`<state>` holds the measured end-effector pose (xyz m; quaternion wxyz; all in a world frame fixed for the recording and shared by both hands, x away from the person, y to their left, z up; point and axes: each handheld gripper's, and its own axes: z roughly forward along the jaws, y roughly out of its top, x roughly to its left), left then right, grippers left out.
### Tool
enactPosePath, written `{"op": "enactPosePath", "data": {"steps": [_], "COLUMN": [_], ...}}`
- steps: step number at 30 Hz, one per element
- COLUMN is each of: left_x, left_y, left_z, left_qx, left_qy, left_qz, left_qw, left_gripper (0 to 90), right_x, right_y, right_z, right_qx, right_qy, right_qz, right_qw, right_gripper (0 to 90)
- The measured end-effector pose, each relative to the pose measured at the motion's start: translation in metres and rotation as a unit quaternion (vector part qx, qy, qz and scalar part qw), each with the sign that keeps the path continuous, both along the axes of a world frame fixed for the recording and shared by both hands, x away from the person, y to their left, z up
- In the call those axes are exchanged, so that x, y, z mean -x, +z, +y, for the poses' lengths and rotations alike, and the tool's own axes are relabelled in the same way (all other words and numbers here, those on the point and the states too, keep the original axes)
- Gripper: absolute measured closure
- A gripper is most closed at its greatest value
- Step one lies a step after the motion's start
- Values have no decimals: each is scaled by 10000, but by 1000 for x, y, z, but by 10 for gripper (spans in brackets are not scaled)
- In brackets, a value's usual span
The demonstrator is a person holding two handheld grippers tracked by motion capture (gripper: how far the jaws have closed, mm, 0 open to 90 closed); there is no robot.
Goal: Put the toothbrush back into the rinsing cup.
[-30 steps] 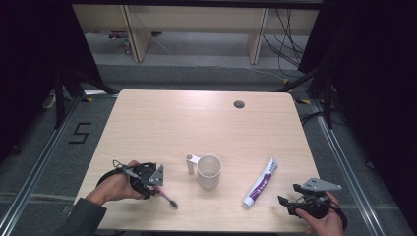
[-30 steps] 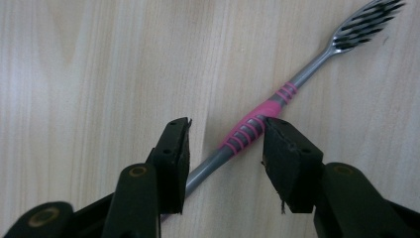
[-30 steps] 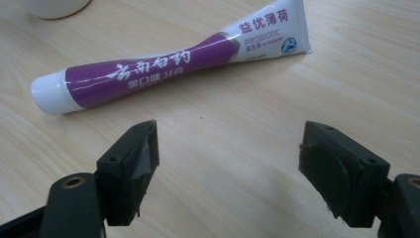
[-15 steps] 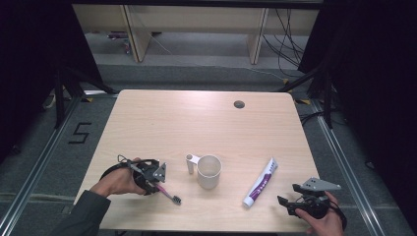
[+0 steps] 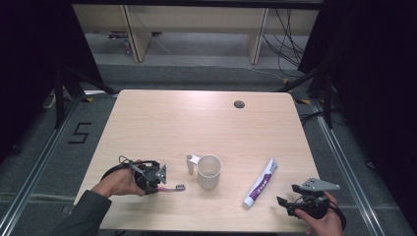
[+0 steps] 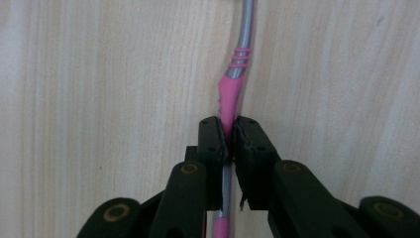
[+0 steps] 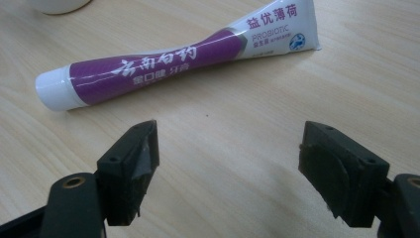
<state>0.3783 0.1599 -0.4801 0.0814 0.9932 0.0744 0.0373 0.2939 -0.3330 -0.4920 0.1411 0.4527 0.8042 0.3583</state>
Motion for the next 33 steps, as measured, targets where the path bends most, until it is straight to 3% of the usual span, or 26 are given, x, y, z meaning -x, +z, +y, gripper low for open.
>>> {"op": "enactPosePath", "data": {"steps": [4,9,20,21,24,27,29,33], "left_x": [-1,-1,-2,-1,-3,-2,0,4], "left_y": [1,1,1,2,6,12,17,27], "left_z": [-3,-8,-11,-10,-6,-2,1,6], "left_qx": [-161,-319,-284,-208,3,168,294,538], "left_qy": [184,257,635,635,845,940,1052,1184], "left_qz": [132,138,260,300,241,215,187,96], "left_qw": [9996,9991,9972,9973,9961,9952,9938,9915], "left_gripper": [821,826,831,831,832,832,832,832], "right_x": [-1,-1,-1,-3,-1,-2,-1,-2], "right_y": [0,-1,-1,-1,-1,0,0,1], "right_z": [-1,-1,0,-2,0,-1,0,-2], "right_qx": [48,62,92,167,69,144,48,116], "right_qy": [23,23,92,180,102,135,96,112], "right_qz": [-44,-41,-14,-154,-11,-185,-86,-174], "right_qw": [10000,10000,9999,9996,9999,9996,9999,9997], "right_gripper": [242,243,244,244,245,247,247,247]}}
